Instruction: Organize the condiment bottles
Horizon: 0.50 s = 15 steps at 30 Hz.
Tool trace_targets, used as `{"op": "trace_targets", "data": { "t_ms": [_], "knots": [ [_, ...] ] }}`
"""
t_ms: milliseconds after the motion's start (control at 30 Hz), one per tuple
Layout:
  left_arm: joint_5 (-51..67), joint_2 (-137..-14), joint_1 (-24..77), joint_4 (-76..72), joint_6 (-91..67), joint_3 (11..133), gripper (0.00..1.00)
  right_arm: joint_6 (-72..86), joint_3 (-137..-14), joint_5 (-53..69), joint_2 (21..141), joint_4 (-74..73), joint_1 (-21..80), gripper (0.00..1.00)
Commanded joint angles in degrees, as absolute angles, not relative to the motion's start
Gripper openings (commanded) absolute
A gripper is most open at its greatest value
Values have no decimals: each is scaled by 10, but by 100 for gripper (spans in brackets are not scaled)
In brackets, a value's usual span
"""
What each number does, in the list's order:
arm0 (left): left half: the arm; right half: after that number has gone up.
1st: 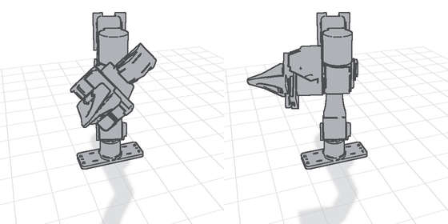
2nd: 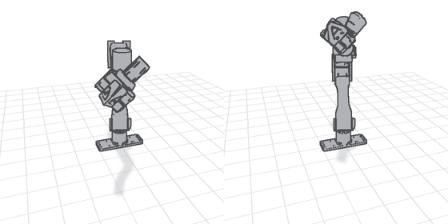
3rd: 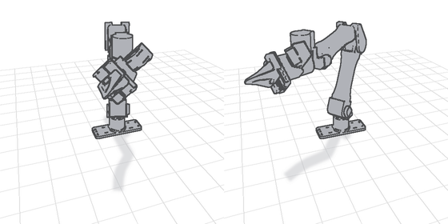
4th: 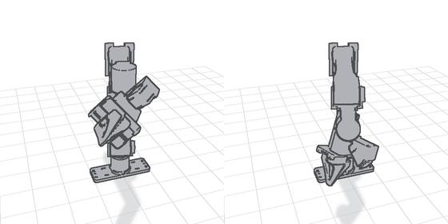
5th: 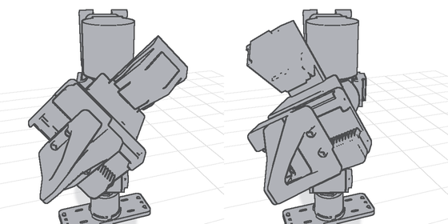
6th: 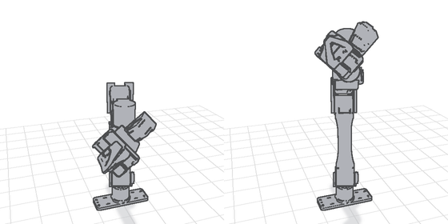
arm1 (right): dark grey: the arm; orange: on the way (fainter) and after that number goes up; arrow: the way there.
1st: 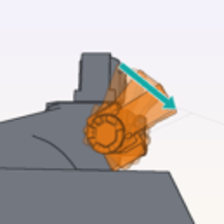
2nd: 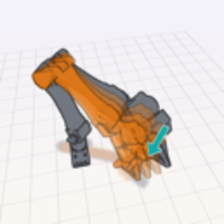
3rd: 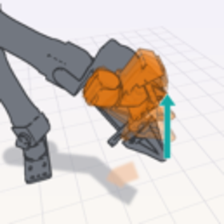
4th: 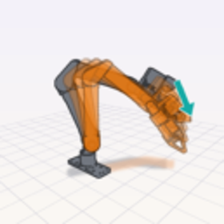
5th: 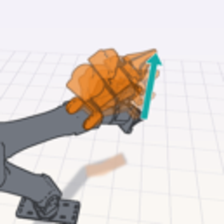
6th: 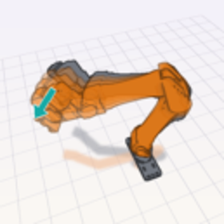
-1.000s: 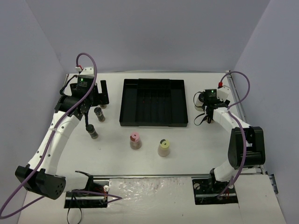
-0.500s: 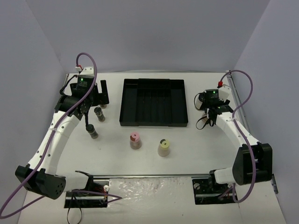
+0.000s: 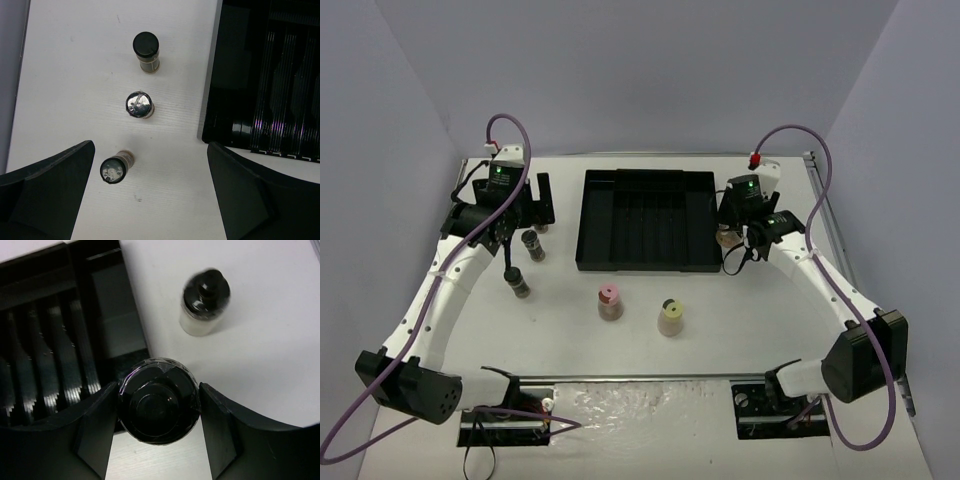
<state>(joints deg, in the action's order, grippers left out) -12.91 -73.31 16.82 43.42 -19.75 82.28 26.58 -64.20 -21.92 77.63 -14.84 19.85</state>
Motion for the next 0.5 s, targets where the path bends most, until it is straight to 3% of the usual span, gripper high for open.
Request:
{"op": "trace_targets", "data": {
  "t_ms": [0, 467],
  "knots": [
    [-134, -730, 171, 412, -199, 853, 93, 249, -734, -241, 817, -127, 219, 0],
    [-137, -737, 171, 417, -199, 859, 93, 193, -947, -237, 1008, -94, 220, 0]
  ]
}}
